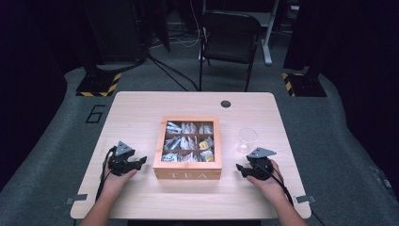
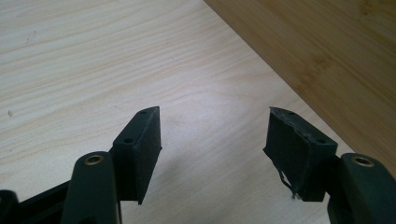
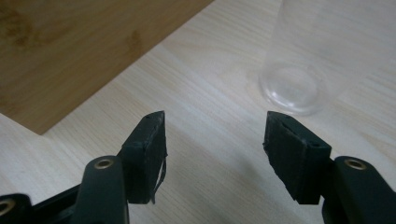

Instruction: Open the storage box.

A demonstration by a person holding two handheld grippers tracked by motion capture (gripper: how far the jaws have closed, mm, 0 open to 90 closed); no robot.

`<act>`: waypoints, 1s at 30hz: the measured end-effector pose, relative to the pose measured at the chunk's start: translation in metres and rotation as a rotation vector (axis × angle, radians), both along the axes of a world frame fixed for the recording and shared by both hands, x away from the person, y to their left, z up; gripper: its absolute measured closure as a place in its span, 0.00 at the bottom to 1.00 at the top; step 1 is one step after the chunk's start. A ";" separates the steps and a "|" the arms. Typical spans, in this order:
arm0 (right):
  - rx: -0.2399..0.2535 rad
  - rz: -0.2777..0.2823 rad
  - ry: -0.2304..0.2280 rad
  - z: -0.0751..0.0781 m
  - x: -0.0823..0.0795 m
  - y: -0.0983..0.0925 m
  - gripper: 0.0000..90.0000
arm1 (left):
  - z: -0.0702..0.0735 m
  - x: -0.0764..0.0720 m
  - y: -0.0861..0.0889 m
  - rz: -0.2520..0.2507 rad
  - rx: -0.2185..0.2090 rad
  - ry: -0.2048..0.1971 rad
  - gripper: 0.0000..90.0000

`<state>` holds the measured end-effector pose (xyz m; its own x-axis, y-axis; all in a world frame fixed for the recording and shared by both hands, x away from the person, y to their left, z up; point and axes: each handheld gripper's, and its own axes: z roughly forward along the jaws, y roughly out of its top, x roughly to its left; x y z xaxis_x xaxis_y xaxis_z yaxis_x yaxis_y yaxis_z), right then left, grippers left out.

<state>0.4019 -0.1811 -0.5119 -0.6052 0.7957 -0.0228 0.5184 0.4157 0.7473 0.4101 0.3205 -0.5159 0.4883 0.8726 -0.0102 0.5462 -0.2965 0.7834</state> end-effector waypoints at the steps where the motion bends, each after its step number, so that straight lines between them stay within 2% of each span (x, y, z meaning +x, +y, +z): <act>1: 0.005 0.001 -0.002 0.002 -0.001 0.000 0.43 | 0.001 0.000 0.000 -0.003 -0.003 0.006 0.40; 4: 0.018 -0.002 -0.026 0.007 -0.003 -0.001 0.42 | 0.003 -0.002 0.001 -0.003 -0.023 0.002 0.41; 9: 0.054 -0.006 -0.035 0.013 -0.005 -0.002 0.42 | 0.010 -0.007 0.002 -0.004 -0.054 -0.024 0.43; 10: 0.061 -0.001 -0.038 0.016 -0.007 -0.002 0.43 | 0.013 -0.010 0.002 0.000 -0.068 -0.044 0.43; 17: 0.059 0.016 -0.049 0.021 -0.009 0.002 0.43 | 0.022 -0.016 0.002 -0.001 -0.105 -0.064 0.44; 21: 0.053 0.030 -0.060 0.026 -0.012 0.005 0.43 | 0.028 -0.019 0.002 -0.013 -0.107 -0.080 0.45; 22: 0.075 0.037 -0.072 0.031 -0.014 0.008 0.44 | 0.032 -0.021 0.002 -0.020 -0.118 -0.098 0.46; 27: 0.095 0.058 -0.098 0.039 -0.019 0.011 0.45 | 0.042 -0.027 0.002 -0.030 -0.141 -0.142 0.47; 30: 0.098 0.071 -0.107 0.042 -0.021 0.013 0.46 | 0.046 -0.030 0.001 -0.041 -0.151 -0.149 0.48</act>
